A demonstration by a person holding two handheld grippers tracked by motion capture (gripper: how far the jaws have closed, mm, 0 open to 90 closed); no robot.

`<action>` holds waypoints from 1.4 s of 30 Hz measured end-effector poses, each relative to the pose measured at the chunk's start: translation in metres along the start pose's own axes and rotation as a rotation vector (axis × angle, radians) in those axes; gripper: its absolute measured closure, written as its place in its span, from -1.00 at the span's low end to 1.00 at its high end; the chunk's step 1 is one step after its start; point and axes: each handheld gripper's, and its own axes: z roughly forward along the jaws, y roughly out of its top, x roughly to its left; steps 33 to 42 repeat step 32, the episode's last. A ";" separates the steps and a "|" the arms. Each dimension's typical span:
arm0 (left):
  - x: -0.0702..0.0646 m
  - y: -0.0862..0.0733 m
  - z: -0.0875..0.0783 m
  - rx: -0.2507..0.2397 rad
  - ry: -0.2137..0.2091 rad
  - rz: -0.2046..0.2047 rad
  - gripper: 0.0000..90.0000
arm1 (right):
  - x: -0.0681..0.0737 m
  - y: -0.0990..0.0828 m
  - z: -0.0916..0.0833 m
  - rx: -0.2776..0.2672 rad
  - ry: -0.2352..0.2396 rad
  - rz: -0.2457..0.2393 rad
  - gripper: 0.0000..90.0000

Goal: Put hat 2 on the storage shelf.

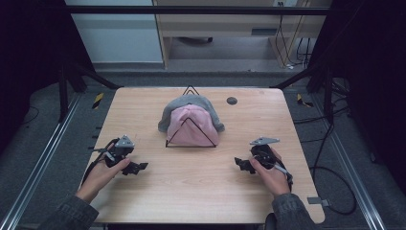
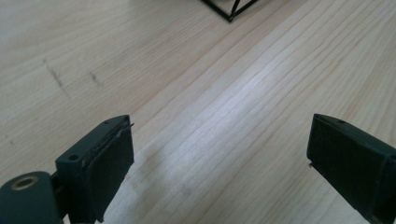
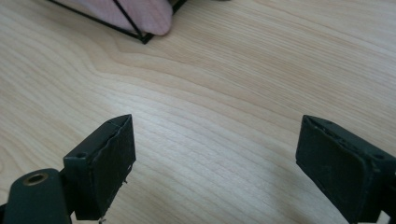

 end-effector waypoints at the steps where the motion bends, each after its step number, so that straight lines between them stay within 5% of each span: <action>1: 0.002 -0.002 0.002 0.006 0.001 0.002 -0.84 | -0.002 -0.001 -0.001 -0.007 -0.006 0.006 -0.73; 6: 0.006 -0.006 0.005 0.018 -0.005 0.003 -0.85 | -0.013 -0.011 0.006 0.031 -0.023 0.034 -0.70; 11: 0.006 -0.007 0.009 0.042 -0.011 0.011 -0.87 | -0.012 -0.014 0.007 0.007 -0.044 0.032 -0.75; 18: 0.000 -0.010 0.015 0.060 -0.010 0.052 -0.98 | -0.002 -0.020 0.013 -0.009 -0.099 -0.045 -0.89; 42: -0.002 -0.017 0.012 0.041 -0.002 0.041 -1.00 | 0.007 -0.024 0.010 -0.008 -0.089 -0.053 -0.90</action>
